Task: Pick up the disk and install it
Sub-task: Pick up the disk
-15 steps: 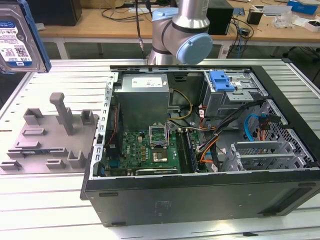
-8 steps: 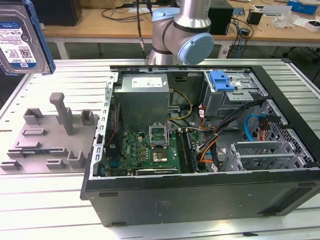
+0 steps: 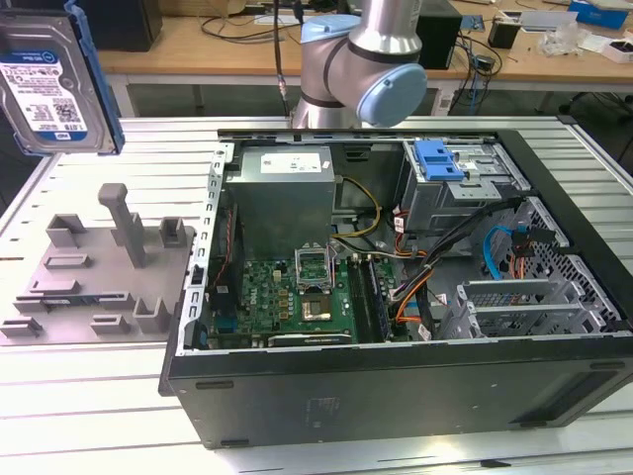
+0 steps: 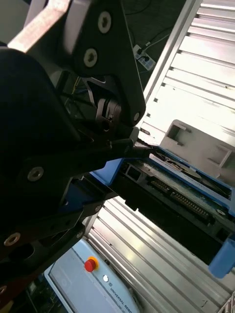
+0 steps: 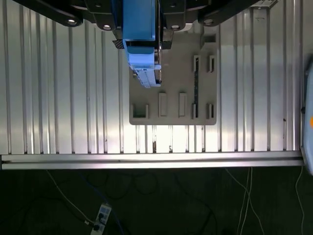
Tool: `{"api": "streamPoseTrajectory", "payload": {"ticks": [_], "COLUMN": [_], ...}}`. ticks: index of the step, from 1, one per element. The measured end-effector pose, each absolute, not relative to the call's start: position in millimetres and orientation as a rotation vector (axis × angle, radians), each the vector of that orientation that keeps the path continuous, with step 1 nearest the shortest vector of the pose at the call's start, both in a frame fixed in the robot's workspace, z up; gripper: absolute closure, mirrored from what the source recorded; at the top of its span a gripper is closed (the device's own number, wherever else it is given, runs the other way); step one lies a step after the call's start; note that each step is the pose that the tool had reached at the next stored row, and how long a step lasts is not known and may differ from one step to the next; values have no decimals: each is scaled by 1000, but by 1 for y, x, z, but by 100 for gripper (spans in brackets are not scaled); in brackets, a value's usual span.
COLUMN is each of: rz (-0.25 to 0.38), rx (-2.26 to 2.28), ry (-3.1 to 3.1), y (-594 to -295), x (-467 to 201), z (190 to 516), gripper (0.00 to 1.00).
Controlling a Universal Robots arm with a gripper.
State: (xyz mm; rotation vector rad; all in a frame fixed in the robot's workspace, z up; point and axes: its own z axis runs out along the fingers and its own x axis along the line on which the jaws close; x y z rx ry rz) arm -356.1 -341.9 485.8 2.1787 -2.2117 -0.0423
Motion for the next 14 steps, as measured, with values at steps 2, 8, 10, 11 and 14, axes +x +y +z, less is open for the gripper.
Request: {"api": "streamPoseTrajectory", "payload": {"ticks": [2, 8, 10, 11, 14], "rz": [-46, -59, -64, -66, -76], "rx": [2177, 2171, 2168, 2167, 2163], "ry": [-2210, -2204, -2201, -2200, -2196], "y": [-345, -356, -360, -362, -368], "x": [-351, -330, -323, -319, -306], "z": [486, 486, 487, 487, 487], "gripper": [63, 63, 63, 63, 63]}}
